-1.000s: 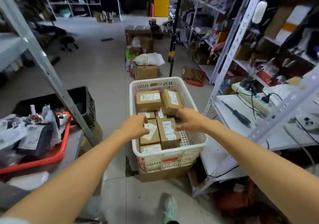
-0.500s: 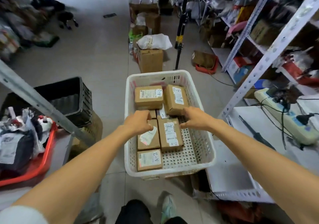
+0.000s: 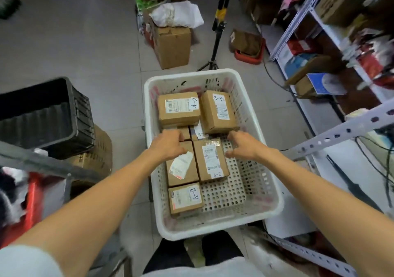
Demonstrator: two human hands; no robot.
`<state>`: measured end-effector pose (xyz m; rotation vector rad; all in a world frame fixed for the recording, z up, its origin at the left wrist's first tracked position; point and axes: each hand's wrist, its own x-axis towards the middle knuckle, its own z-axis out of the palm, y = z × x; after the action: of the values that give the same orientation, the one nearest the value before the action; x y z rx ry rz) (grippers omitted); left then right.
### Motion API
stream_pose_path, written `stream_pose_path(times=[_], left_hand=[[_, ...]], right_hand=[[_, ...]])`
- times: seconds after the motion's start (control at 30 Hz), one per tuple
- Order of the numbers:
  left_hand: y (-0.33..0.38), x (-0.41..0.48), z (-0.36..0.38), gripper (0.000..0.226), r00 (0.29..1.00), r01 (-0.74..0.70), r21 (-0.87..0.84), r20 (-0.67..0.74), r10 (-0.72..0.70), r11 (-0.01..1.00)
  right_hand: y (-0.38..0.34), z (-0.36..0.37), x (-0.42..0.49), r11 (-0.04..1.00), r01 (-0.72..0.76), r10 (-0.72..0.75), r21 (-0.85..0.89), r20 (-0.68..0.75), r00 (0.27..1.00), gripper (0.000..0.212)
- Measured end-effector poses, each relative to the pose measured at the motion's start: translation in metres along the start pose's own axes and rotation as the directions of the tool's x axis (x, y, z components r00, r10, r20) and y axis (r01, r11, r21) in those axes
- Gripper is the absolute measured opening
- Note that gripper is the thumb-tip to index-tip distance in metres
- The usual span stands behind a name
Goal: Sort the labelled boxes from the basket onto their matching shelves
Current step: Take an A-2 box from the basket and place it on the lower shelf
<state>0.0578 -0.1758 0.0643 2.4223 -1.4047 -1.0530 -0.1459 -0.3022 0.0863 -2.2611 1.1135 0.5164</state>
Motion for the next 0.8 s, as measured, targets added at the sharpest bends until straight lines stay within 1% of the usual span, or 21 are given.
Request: stream_pose_path(times=[0.13,0.23,0.37,0.43,0.53,0.6,0.67,0.73,0.8], left_hand=[[-0.015,0.02,0.029,0.039,0.996,0.027,-0.002,0.087,-0.027,1.0],[-0.024,0.037,0.059,0.04,0.99,0.07,-0.033,0.128,-0.066,0.997],[-0.03,0.066,0.107,0.04,0.975,0.11,-0.043,0.197,-0.099,0.993],[-0.031,0.082,0.131,0.04,0.969,0.133,-0.054,0.214,-0.119,0.99],[-0.031,0.102,0.16,0.042,0.971,0.146,-0.083,0.205,-0.126,0.986],[-0.032,0.114,0.175,0.044,0.973,0.157,-0.091,0.185,-0.138,0.983],[-0.033,0.126,0.19,0.046,0.977,0.166,-0.108,0.154,-0.148,0.98],[-0.035,0.137,0.203,0.048,0.98,0.169,-0.135,0.13,-0.152,0.976],[-0.035,0.145,0.213,0.049,0.982,0.168,-0.145,0.109,-0.153,0.975]], right_hand=[[0.01,0.032,0.024,1.0,-0.006,0.005,0.003,0.087,0.996,0.06],[0.024,0.057,0.047,1.0,-0.027,0.026,0.008,0.127,0.992,0.06],[0.049,0.093,0.087,0.996,-0.083,0.089,-0.042,0.182,0.979,0.056],[0.062,0.109,0.106,0.994,-0.107,0.112,-0.035,0.174,0.978,0.057],[0.081,0.134,0.134,0.99,-0.144,0.143,-0.001,0.139,0.98,0.06],[0.094,0.154,0.153,0.979,-0.19,0.182,0.07,0.112,0.977,0.069],[0.104,0.171,0.172,0.941,-0.243,0.23,0.234,0.083,0.97,0.076],[0.111,0.186,0.186,0.853,-0.304,0.311,0.425,0.055,0.949,0.073],[0.116,0.198,0.199,0.776,-0.34,0.372,0.532,0.05,0.927,0.073]])
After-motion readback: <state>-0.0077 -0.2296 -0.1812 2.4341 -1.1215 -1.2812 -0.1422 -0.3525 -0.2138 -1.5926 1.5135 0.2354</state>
